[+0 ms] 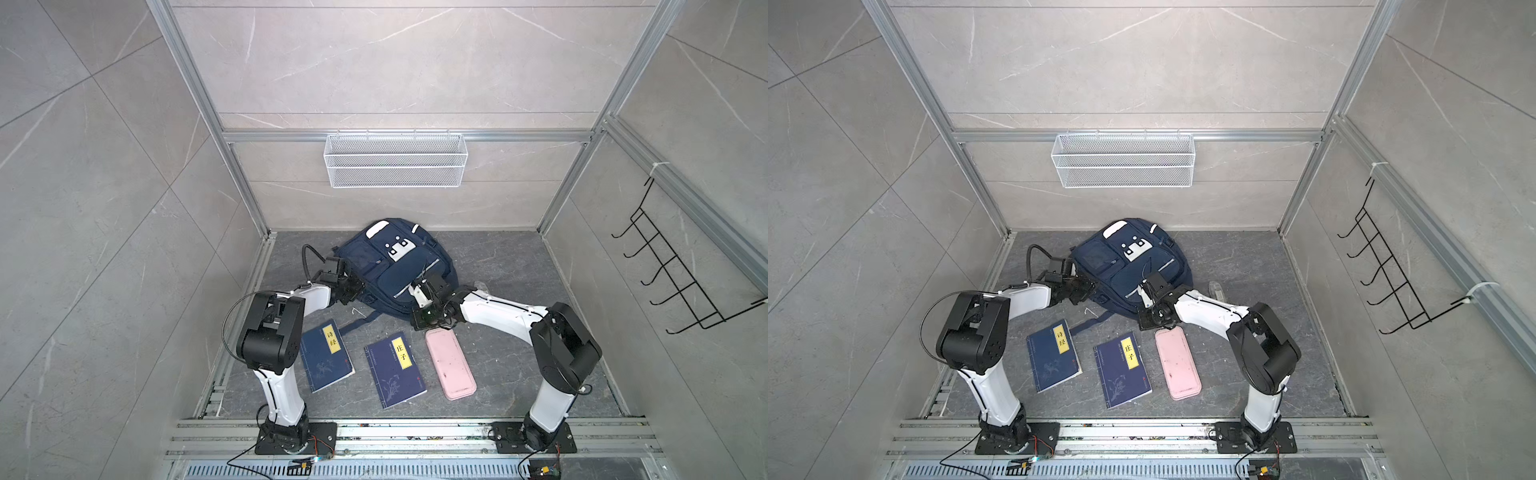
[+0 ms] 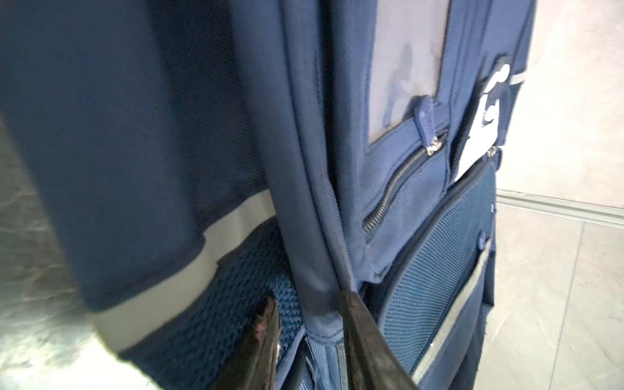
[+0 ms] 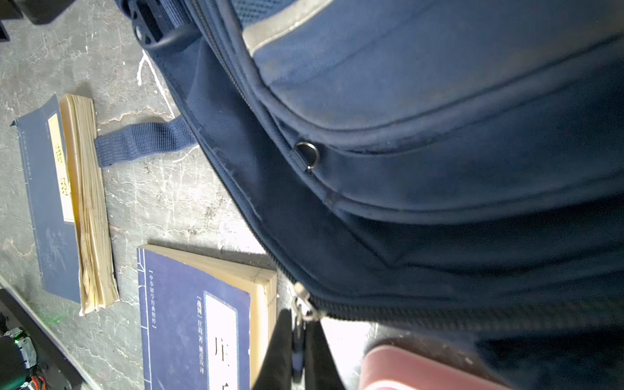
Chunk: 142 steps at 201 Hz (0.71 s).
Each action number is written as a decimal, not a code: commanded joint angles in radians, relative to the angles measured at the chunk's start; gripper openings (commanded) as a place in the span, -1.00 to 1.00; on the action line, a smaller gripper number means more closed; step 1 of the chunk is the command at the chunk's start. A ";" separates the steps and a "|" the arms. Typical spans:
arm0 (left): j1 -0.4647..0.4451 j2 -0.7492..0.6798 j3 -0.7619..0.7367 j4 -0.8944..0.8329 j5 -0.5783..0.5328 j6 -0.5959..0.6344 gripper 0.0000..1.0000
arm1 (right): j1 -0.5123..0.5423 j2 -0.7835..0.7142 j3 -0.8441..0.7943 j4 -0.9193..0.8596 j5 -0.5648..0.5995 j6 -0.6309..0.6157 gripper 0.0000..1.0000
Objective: Pack the student bag
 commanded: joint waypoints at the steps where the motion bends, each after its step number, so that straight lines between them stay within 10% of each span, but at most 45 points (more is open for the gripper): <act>1: -0.002 -0.058 -0.018 0.081 0.034 -0.022 -0.25 | 0.015 0.012 0.015 -0.020 -0.024 -0.018 -1.00; 103: 0.000 0.055 0.104 -0.128 0.035 0.002 -0.15 | 0.018 0.022 0.040 -0.038 -0.030 -0.023 -1.00; 142: 0.001 0.067 0.114 -0.115 0.045 -0.018 -0.69 | 0.053 0.055 0.078 -0.048 -0.035 -0.022 -1.00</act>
